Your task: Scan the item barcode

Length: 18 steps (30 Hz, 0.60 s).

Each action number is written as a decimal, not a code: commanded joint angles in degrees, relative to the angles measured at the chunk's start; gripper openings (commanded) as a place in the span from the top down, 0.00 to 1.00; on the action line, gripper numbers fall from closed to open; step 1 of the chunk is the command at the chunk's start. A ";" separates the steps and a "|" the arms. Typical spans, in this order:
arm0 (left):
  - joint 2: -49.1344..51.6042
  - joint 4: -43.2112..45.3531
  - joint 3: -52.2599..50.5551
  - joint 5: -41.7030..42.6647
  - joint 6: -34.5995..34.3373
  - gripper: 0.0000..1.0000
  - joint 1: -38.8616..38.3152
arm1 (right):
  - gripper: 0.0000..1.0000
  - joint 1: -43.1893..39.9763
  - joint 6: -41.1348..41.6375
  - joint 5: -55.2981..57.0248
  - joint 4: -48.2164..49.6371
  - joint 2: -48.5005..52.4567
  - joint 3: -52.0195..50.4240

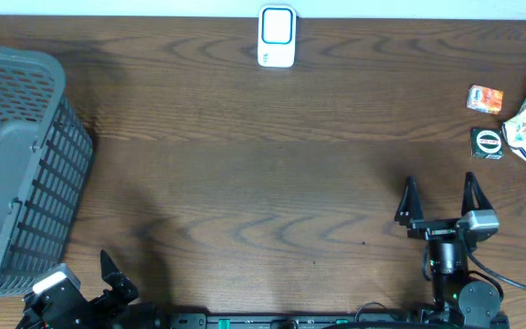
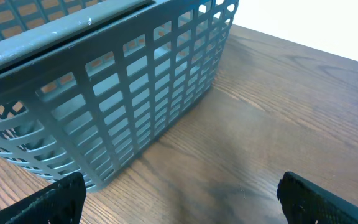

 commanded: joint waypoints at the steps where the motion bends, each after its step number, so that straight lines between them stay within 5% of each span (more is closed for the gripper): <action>1: -0.07 0.02 0.24 -0.11 -0.33 0.02 0.17 | 0.01 0.35 -0.85 3.48 -2.03 -0.70 -0.07; 8: -0.07 0.02 0.24 -0.13 -0.33 0.02 0.17 | 0.01 0.35 -0.83 6.21 -18.56 -0.70 -0.07; 18: -0.07 0.02 0.26 -0.11 -0.33 0.02 0.17 | 0.01 1.38 -0.85 6.47 -18.84 -0.70 -0.07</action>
